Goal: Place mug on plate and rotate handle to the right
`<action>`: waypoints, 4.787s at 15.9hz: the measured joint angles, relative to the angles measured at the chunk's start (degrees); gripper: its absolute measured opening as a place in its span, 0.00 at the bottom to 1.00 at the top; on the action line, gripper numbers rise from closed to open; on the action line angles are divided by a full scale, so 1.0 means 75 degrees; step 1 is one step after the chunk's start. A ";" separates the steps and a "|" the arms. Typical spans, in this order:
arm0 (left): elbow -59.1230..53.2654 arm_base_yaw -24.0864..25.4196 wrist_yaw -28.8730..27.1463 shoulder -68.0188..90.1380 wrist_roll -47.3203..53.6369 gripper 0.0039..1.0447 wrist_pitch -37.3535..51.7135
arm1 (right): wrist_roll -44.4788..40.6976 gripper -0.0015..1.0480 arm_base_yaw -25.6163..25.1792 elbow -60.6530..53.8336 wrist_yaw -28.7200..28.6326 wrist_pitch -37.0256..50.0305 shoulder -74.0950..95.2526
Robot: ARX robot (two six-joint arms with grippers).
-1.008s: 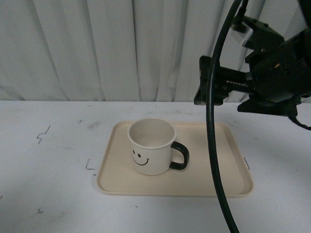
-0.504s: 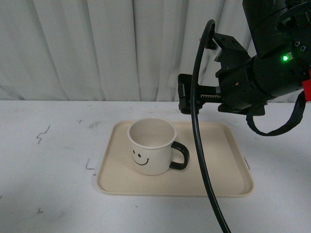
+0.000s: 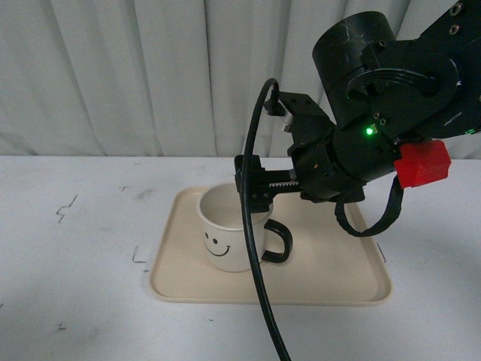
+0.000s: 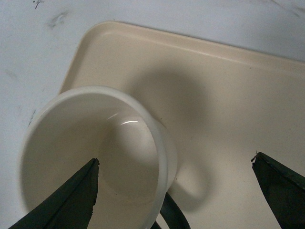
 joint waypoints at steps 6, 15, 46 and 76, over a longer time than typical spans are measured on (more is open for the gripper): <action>0.0000 0.0000 -0.0003 0.0000 0.0000 0.94 0.0000 | -0.0635 0.03 -0.0020 0.1279 0.0093 -0.1067 0.0778; 0.0000 0.0000 -0.0003 0.0000 0.0003 0.94 0.0000 | -0.2419 0.03 -0.0283 0.1615 0.0134 -0.2028 0.0603; 0.0000 0.0000 -0.0006 0.0000 0.0000 0.94 0.0000 | -0.1580 0.38 -0.1545 -0.4575 0.2736 0.7259 -0.4182; 0.0000 0.0000 -0.0003 0.0000 0.0000 0.94 0.0003 | -0.1017 0.02 -0.2862 -1.0043 0.1297 0.2506 -1.4053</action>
